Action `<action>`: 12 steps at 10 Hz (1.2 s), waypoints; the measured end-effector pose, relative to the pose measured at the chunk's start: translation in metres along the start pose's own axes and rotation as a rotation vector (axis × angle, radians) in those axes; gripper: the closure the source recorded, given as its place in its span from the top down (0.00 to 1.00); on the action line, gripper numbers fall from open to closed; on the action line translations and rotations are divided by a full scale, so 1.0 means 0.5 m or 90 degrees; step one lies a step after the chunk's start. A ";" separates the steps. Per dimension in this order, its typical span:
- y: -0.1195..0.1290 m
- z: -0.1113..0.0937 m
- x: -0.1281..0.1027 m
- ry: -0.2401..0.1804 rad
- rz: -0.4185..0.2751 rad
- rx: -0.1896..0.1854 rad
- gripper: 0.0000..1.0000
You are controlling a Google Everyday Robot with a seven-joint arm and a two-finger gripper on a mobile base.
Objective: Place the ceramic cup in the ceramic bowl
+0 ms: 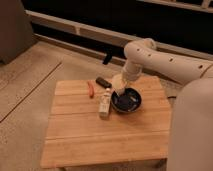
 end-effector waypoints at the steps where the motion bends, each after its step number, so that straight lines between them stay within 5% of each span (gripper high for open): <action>1: -0.017 0.009 -0.007 0.003 0.009 0.010 0.00; 5: -0.041 0.056 -0.045 0.015 0.032 0.025 0.00; 12: -0.021 0.168 -0.035 0.068 0.040 0.073 0.00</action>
